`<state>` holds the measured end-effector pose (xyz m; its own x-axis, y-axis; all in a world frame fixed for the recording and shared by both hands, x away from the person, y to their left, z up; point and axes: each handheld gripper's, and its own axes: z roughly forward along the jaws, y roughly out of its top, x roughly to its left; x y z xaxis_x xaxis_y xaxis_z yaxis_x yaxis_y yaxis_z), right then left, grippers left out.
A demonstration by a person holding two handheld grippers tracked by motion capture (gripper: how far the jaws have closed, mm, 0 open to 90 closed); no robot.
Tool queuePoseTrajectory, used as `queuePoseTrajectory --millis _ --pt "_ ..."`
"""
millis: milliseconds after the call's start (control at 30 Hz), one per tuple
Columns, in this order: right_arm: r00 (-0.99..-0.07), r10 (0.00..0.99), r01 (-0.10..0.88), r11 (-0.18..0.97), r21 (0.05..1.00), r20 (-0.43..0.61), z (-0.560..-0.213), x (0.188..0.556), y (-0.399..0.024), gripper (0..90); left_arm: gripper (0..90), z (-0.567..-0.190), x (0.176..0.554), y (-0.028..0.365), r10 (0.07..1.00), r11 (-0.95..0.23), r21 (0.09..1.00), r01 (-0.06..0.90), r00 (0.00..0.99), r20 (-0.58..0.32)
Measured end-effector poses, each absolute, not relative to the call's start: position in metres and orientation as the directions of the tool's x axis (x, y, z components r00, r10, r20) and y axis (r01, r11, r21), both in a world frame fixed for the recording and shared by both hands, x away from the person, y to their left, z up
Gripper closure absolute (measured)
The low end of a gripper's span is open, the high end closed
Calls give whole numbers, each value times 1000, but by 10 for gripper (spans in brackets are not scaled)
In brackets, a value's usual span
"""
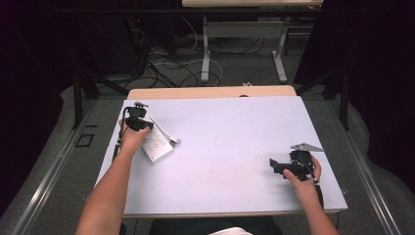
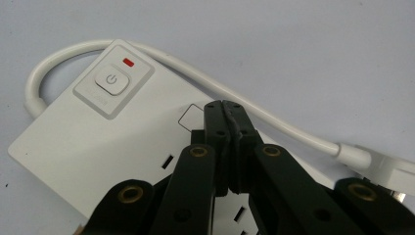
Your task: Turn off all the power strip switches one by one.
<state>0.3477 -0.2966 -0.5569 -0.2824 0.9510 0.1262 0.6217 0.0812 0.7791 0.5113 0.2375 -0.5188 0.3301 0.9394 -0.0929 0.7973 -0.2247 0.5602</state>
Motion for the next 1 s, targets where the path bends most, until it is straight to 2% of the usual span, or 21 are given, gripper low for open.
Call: queuePoseTrajectory --millis 533,700,1000 --pt "-286 950 623 82 778 128 -557 348 -296 6 898 -520 511 238 938 -235 568 789 338 -82" --pt "-293 948 620 93 779 121 -557 348 -296 6 900 -522 510 238 936 -215 570 793 335 -112" --pt "-292 949 618 91 781 121 -557 348 -296 6 900 -523 509 237 938 -222 578 785 334 -94"
